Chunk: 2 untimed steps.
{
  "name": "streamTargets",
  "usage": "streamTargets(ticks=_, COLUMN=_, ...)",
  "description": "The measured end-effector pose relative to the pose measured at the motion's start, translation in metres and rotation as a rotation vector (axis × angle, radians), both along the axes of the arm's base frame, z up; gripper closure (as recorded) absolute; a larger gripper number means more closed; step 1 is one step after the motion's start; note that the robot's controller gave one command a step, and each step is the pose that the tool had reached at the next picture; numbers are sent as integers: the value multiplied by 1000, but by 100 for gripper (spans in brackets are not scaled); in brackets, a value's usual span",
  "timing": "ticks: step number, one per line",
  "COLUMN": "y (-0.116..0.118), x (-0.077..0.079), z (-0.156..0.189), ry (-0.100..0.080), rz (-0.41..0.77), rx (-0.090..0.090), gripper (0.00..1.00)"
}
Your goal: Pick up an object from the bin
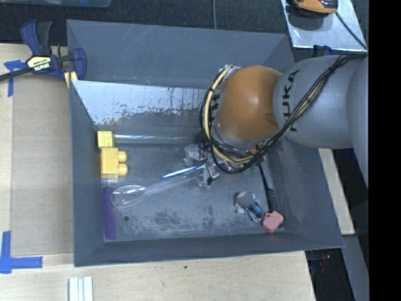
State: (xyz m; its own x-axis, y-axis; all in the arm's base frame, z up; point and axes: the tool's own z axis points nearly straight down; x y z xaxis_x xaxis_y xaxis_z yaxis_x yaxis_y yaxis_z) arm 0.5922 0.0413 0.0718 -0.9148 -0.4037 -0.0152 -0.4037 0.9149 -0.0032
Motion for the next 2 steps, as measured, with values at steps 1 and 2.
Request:
streamTargets(ticks=1, y=0, x=0, z=9, ry=0, rz=-1, rx=0, gripper=100)
streamTargets(ticks=2, y=0, x=-2, z=37, ry=5, rz=-3, rx=0, gripper=100)
